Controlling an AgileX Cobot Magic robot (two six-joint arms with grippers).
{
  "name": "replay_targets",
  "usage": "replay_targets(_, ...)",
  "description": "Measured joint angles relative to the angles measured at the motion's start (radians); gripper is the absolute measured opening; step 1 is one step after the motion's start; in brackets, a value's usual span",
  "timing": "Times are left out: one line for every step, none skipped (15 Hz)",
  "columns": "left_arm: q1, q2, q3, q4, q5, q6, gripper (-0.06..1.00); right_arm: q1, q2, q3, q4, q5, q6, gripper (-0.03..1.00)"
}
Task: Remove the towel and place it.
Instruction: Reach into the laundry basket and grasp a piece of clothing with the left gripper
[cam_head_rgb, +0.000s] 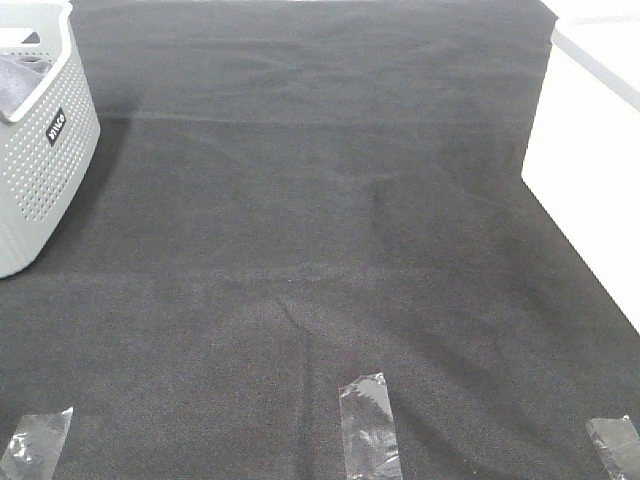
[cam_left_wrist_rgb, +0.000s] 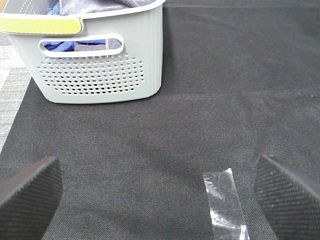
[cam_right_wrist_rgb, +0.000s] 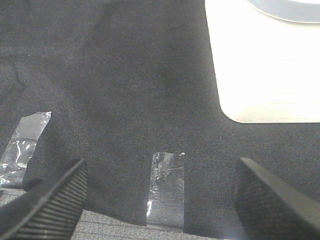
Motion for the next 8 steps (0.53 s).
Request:
replay_targets(0.000,0.000,0.000,0.000,0.000,0.000,0.99,0.000,0.000,0.000,0.000,0.000,0.000,0.78)
replay_targets(0.000,0.000,0.000,0.000,0.000,0.000,0.99,0.000,0.000,0.000,0.000,0.000,0.000,0.78)
replay_targets(0.000,0.000,0.000,0.000,0.000,0.000,0.99,0.000,0.000,0.000,0.000,0.000,0.000,0.78)
replay_targets(0.000,0.000,0.000,0.000,0.000,0.000,0.99,0.000,0.000,0.000,0.000,0.000,0.000,0.78)
replay_targets(0.000,0.000,0.000,0.000,0.000,0.000,0.99,0.000,0.000,0.000,0.000,0.000,0.000,0.78)
replay_targets(0.000,0.000,0.000,0.000,0.000,0.000,0.99,0.000,0.000,0.000,0.000,0.000,0.000,0.78)
replay_targets(0.000,0.000,0.000,0.000,0.000,0.000,0.99,0.000,0.000,0.000,0.000,0.000,0.000,0.78)
replay_targets(0.000,0.000,0.000,0.000,0.000,0.000,0.99,0.000,0.000,0.000,0.000,0.000,0.000,0.78)
